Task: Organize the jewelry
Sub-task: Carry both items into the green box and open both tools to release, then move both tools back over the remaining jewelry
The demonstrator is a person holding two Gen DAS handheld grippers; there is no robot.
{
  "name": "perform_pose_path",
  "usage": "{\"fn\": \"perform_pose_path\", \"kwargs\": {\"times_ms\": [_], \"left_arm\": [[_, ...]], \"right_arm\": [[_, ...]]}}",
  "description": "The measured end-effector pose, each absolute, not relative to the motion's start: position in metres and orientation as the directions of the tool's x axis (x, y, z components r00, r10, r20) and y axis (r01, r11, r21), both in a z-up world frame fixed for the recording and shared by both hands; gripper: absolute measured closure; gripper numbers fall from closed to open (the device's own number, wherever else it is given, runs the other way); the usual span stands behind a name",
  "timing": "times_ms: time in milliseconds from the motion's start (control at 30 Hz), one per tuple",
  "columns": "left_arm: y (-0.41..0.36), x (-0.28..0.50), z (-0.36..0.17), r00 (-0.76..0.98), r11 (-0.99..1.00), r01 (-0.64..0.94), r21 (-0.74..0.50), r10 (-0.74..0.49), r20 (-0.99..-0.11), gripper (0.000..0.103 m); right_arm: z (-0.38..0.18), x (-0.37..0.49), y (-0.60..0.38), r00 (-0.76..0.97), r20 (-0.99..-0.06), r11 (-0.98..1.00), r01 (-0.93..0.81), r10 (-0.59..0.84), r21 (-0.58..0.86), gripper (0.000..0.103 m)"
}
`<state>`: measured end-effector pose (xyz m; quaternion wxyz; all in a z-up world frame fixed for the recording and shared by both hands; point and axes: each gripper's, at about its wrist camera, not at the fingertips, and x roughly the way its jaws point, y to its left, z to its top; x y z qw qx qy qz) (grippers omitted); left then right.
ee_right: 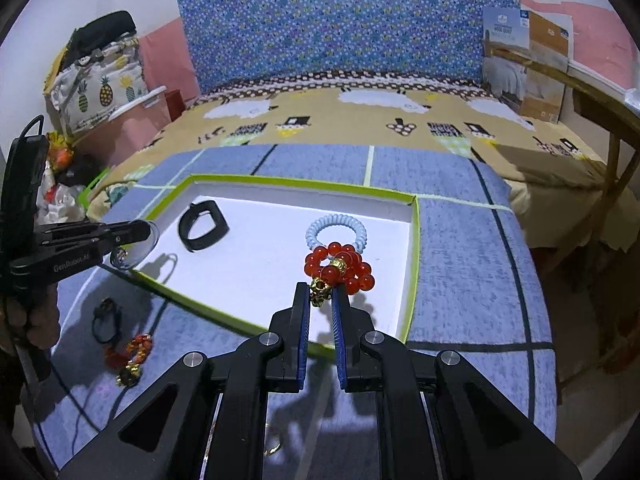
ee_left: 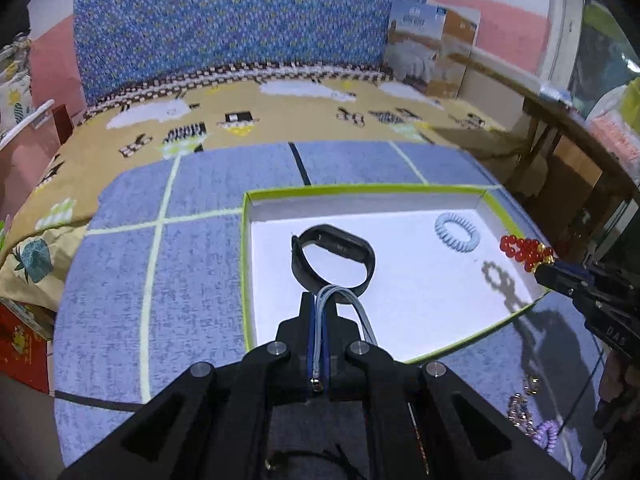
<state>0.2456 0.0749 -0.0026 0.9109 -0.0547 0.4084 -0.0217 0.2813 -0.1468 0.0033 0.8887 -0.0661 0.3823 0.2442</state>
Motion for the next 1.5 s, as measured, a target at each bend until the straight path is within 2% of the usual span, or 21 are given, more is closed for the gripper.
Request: {"fn": "perform_pose_path", "kwargs": {"times_ms": [267,533,733,800,867,1167,1500], "left_arm": [[0.070,0.270,-0.017,0.622,0.996,-0.035,-0.085,-0.045,-0.781,0.100],[0.075,0.273,-0.021,0.626,0.995,-0.062,-0.084,-0.026,-0.780,0.099],[0.076,0.267,-0.018,0.645,0.993,-0.055,-0.102,-0.043,-0.763,0.095],[0.076,0.263,-0.016,0.656,0.993,-0.051,-0.106,-0.047,-0.753,0.082],[0.077,0.259,-0.014,0.667,0.992,-0.046,-0.115,-0.055,-0.743,0.078],[0.077,0.236,-0.004,0.698,0.991,-0.037,-0.132,-0.069,-0.713,0.078],[0.070,0.173,0.019,0.778,0.992,-0.025,-0.122,-0.057,-0.626,0.078]], "right_arm": [[-0.014,0.307,-0.148,0.563,-0.745,0.887,-0.455,0.357,0.081,0.092],[-0.022,0.316,-0.151,0.542,-0.765,0.893,-0.441,0.347,0.092,0.092],[-0.020,0.311,-0.151,0.543,-0.771,0.894,-0.442,0.334,0.077,0.088],[-0.017,0.308,-0.151,0.546,-0.767,0.892,-0.445,0.338,0.077,0.079],[-0.015,0.302,-0.152,0.548,-0.762,0.889,-0.450,0.344,0.078,0.075],[-0.001,0.273,-0.163,0.569,-0.731,0.885,-0.454,0.378,0.105,0.074],[0.017,0.211,-0.181,0.624,-0.672,0.889,-0.442,0.399,0.117,0.074]]}}
